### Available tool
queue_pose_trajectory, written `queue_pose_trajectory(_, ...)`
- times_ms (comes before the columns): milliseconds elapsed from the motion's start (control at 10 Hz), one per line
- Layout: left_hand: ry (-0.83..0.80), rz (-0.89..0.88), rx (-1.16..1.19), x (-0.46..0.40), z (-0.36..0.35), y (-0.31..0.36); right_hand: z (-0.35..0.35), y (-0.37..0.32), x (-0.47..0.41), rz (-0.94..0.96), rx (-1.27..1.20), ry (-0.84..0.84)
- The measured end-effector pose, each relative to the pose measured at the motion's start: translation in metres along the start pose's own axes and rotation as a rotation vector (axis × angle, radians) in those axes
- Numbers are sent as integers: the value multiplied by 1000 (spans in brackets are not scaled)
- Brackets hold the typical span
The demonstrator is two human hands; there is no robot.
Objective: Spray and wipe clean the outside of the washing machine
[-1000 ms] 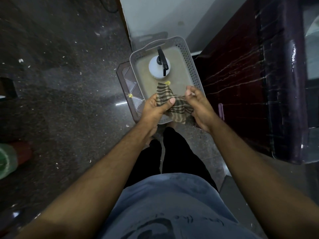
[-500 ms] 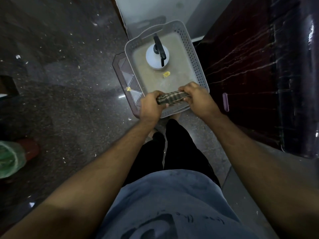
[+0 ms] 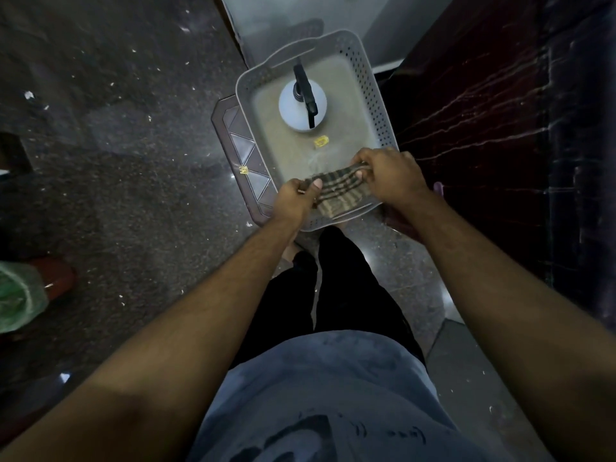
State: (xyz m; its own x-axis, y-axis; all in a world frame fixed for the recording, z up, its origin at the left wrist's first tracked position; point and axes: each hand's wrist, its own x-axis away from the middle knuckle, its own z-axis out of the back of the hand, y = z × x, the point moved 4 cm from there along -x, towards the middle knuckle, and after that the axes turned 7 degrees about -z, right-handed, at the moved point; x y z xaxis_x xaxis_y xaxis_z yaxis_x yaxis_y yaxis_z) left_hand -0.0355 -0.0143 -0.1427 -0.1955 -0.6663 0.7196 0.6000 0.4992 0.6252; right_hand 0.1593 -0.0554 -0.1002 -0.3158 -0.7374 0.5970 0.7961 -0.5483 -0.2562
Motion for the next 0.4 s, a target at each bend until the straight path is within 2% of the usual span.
queue_pose_trajectory(200, 68, 8, -198, -4, 0, 20, -2, -1, -32, -55, -75, 32)
queue_pose_trajectory(400, 77, -98, -271, -2, -12, 38, 3, 4, -32, -37, -103, 81)
